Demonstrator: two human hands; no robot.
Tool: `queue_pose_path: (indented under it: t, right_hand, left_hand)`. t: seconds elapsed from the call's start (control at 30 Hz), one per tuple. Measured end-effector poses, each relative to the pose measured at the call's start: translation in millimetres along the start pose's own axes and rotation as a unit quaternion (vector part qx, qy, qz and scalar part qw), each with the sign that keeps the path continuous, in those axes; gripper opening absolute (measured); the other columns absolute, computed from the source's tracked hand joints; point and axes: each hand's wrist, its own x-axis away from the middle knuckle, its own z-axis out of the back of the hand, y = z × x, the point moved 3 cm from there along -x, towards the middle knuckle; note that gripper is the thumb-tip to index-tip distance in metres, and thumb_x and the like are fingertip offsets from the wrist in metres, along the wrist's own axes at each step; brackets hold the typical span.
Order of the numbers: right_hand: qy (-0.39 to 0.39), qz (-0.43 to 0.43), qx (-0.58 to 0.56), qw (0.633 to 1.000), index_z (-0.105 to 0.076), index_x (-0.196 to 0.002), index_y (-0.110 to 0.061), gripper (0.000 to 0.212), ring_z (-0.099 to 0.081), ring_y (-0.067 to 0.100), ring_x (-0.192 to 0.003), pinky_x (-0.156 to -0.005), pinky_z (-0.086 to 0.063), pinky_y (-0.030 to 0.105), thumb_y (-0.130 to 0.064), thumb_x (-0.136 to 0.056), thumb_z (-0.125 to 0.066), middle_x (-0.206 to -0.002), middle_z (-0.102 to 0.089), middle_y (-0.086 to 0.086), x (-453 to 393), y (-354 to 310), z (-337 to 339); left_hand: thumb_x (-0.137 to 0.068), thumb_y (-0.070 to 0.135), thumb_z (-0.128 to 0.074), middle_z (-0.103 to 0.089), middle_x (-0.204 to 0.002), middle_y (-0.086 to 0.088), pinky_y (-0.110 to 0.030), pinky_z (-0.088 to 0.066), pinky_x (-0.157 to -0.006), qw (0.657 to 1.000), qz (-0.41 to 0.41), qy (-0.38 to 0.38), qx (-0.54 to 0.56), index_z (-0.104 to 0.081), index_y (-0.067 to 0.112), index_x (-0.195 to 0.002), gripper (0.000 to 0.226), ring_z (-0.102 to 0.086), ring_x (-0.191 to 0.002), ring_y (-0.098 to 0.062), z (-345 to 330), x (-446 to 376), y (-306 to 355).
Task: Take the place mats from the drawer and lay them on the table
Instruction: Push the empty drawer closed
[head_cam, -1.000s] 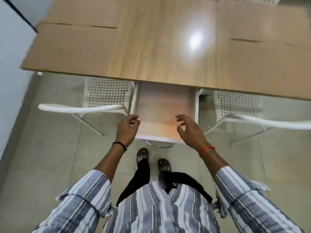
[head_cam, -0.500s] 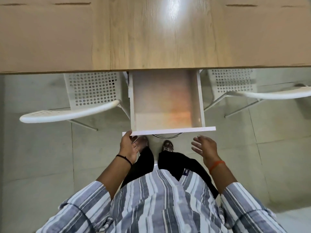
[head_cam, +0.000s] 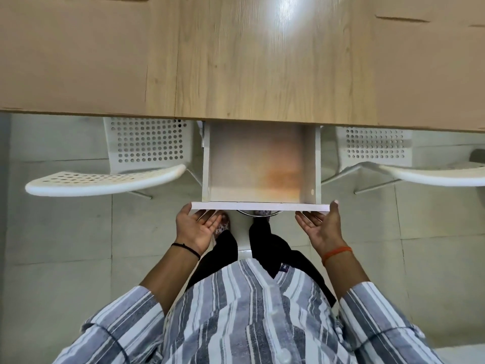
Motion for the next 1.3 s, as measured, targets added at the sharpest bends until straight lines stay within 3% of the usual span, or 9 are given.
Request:
queue_pose_path:
  t: [0.2, 0.4, 0.6, 0.77, 0.87, 0.93, 1.03, 1.2, 1.3]
  right_hand:
    - [-0.025, 0.007, 0.024, 0.999, -0.040, -0.137, 0.006, 0.076, -0.064, 0.033, -0.094, -0.077, -0.055, 0.042, -0.058, -0.098, -0.037, -0.128, -0.052, 0.025, -21.1, -39.4, -44.9]
    - [-0.051, 0.022, 0.029, 0.998, -0.035, -0.143, -0.001, 0.075, -0.066, 0.034, -0.096, -0.082, -0.056, 0.043, -0.060, -0.096, -0.040, -0.131, -0.052, 0.024, -41.8, -84.1, -93.7]
    - [-0.086, 0.037, 0.042, 0.995, -0.031, -0.146, -0.003, 0.078, -0.058, 0.033, -0.117, -0.102, -0.048, 0.049, -0.063, -0.096, -0.036, -0.131, -0.052, 0.018, -53.8, -119.1, -127.8]
    - [-0.109, 0.044, 0.011, 0.993, -0.036, -0.144, -0.004, 0.077, -0.058, 0.032, -0.119, -0.089, -0.051, 0.048, -0.064, -0.095, -0.038, -0.135, -0.052, 0.017, -58.1, -137.3, -147.2]
    - [-0.110, 0.036, -0.006, 0.993, -0.038, -0.141, -0.004, 0.073, -0.057, 0.033, -0.120, -0.094, -0.048, 0.050, -0.062, -0.096, -0.037, -0.134, -0.052, 0.017, -55.1, -135.5, -146.5]
    - [-0.111, 0.041, 0.023, 0.993, -0.039, -0.141, -0.006, 0.068, -0.059, 0.032, -0.118, -0.095, -0.049, 0.049, -0.059, -0.098, -0.036, -0.135, -0.054, 0.016, -50.4, -130.2, -144.3]
    - [-0.102, 0.072, 0.153, 0.980, -0.041, -0.139, -0.006, 0.053, -0.063, 0.029, -0.110, -0.087, -0.054, 0.043, -0.044, -0.102, -0.040, -0.127, -0.060, 0.013, -36.9, -124.6, -150.1]
    - [-0.154, 0.115, 0.340, 0.920, -0.055, -0.121, -0.009, 0.029, -0.067, 0.027, -0.102, -0.085, -0.054, 0.040, -0.029, -0.100, -0.051, -0.116, -0.068, 0.012, 2.5, -125.0, -179.3]
    - [-0.202, 0.221, 0.411, 0.861, -0.062, -0.120, -0.011, 0.027, -0.068, 0.025, -0.103, -0.082, -0.053, 0.035, -0.026, -0.099, -0.054, -0.114, -0.071, 0.008, 38.5, -142.8, -207.8]
  left_hand:
    - [-0.097, 0.034, -0.044, -0.051, -0.138, -0.022, -0.043, -0.042, -0.107, 0.999, -0.039, 0.000, 0.002, -0.043, -0.003, -0.135, 0.054, -0.055, -0.123, -0.036, -51.2, -12.8, 24.7]
    - [-0.097, 0.037, -0.044, -0.054, -0.136, -0.019, -0.045, -0.042, -0.108, 0.996, -0.084, -0.012, -0.011, -0.045, -0.002, -0.135, 0.055, -0.058, -0.121, -0.033, -109.1, -27.9, 54.2]
    - [-0.098, 0.035, -0.038, -0.056, -0.134, -0.018, -0.045, -0.039, -0.110, 0.994, -0.101, -0.050, 0.000, -0.051, 0.002, -0.129, 0.047, -0.057, -0.123, -0.030, -154.7, -35.0, 77.3]
    - [-0.099, 0.033, -0.037, -0.057, -0.134, -0.016, -0.049, -0.037, -0.109, 0.991, -0.100, -0.086, 0.028, -0.055, 0.004, -0.115, 0.037, -0.055, -0.124, -0.030, -174.4, -40.2, 90.9]
    - [-0.099, 0.034, -0.037, -0.058, -0.133, -0.015, -0.049, -0.037, -0.109, 0.992, -0.082, -0.090, 0.030, -0.055, 0.005, -0.118, 0.040, -0.057, -0.122, -0.031, -174.0, -39.0, 93.2]
    - [-0.098, 0.036, -0.037, -0.060, -0.131, -0.014, -0.048, -0.040, -0.107, 0.993, -0.071, -0.093, -0.018, -0.056, 0.006, -0.120, 0.042, -0.059, -0.119, -0.029, -171.1, -35.2, 91.7]
    - [-0.099, 0.037, -0.037, -0.063, -0.126, -0.012, -0.041, -0.048, -0.094, 0.977, -0.078, -0.068, -0.189, -0.057, 0.006, -0.123, 0.044, -0.062, -0.113, -0.025, -173.1, -24.1, 89.9]
    - [-0.099, 0.035, -0.044, -0.071, -0.113, -0.006, -0.036, -0.051, -0.084, 0.901, -0.172, -0.068, -0.393, -0.066, 0.010, -0.114, 0.036, -0.067, -0.105, -0.021, -203.3, 6.6, 100.4]
    - [-0.098, 0.033, -0.047, -0.072, -0.109, -0.006, -0.039, -0.051, -0.089, 0.852, -0.243, -0.113, -0.449, -0.067, 0.010, -0.110, 0.033, -0.068, -0.102, -0.022, -236.5, 37.4, 115.0]
